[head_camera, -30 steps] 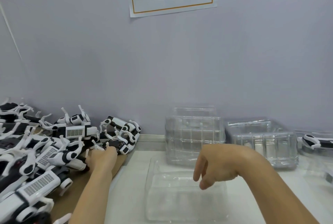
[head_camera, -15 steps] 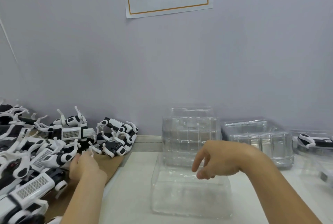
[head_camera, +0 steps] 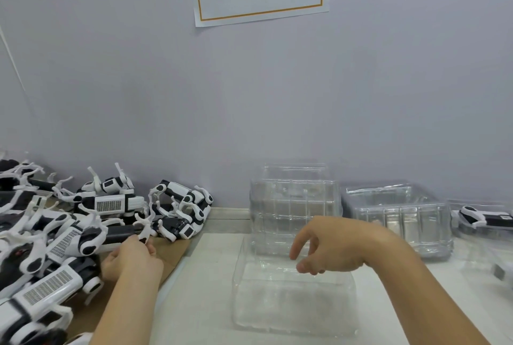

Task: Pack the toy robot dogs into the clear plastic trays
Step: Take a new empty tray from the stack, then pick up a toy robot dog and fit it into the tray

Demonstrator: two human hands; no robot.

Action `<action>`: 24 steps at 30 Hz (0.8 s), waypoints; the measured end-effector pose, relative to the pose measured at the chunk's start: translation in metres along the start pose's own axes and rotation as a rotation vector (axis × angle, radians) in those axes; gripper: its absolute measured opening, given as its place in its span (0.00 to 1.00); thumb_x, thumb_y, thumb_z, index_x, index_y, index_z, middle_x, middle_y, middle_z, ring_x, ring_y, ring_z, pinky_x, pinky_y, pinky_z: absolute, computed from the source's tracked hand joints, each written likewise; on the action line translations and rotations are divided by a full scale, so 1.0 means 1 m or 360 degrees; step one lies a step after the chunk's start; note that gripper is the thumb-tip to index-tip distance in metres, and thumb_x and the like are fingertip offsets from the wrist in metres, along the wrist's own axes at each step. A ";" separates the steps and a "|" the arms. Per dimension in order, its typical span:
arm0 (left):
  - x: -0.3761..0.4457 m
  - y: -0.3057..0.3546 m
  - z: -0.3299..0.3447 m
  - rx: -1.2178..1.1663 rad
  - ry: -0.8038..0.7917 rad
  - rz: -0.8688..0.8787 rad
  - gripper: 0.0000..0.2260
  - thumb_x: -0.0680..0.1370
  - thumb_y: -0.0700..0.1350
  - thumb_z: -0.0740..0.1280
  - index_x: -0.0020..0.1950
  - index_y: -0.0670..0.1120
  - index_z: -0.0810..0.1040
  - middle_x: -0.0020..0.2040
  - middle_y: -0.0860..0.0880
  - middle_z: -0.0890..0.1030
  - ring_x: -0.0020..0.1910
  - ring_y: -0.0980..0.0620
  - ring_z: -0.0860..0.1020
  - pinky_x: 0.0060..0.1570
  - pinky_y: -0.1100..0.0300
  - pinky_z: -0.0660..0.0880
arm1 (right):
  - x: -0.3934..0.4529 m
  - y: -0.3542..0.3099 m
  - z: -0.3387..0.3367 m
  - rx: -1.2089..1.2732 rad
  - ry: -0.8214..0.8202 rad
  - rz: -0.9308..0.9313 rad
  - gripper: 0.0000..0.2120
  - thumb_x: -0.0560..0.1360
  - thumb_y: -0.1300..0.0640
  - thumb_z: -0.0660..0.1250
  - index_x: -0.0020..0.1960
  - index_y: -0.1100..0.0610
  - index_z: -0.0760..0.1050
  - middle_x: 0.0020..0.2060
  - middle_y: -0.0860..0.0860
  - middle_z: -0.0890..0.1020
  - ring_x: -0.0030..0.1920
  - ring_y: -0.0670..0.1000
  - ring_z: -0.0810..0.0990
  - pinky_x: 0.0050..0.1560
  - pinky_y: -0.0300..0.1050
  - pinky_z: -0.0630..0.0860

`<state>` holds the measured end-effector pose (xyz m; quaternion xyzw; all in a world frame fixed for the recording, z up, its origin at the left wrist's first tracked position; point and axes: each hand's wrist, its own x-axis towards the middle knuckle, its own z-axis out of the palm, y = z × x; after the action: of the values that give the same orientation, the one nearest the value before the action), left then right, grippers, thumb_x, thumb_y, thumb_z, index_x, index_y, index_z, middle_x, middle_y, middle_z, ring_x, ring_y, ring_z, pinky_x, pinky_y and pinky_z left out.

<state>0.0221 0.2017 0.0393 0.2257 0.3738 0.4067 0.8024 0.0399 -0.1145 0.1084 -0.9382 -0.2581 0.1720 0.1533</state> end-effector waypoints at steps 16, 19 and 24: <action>-0.112 -0.011 0.047 0.0391 -0.1556 0.0409 0.14 0.74 0.26 0.60 0.49 0.45 0.72 0.40 0.44 0.80 0.34 0.49 0.78 0.34 0.61 0.71 | 0.015 -0.031 0.011 0.1432 0.0931 -0.0529 0.30 0.73 0.31 0.59 0.70 0.44 0.70 0.60 0.40 0.78 0.57 0.43 0.80 0.58 0.48 0.80; -0.131 -0.021 0.044 0.0727 -0.2061 0.0468 0.13 0.74 0.31 0.66 0.56 0.43 0.73 0.51 0.42 0.84 0.45 0.45 0.83 0.42 0.54 0.81 | 0.016 -0.032 0.008 0.2014 0.0787 -0.0654 0.31 0.74 0.36 0.61 0.73 0.49 0.67 0.63 0.48 0.79 0.59 0.51 0.82 0.54 0.52 0.81; -0.141 -0.031 0.044 0.1285 -0.2211 0.0741 0.15 0.79 0.35 0.65 0.65 0.45 0.76 0.59 0.49 0.83 0.55 0.49 0.83 0.53 0.51 0.80 | 0.017 -0.021 0.007 0.1957 0.0954 -0.0662 0.15 0.81 0.61 0.64 0.66 0.52 0.76 0.50 0.50 0.86 0.50 0.53 0.86 0.50 0.53 0.83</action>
<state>0.0164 0.0662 0.1045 0.7666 -0.1449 0.1652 0.6033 0.0414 -0.0869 0.1064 -0.6202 -0.2348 -0.0116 0.7484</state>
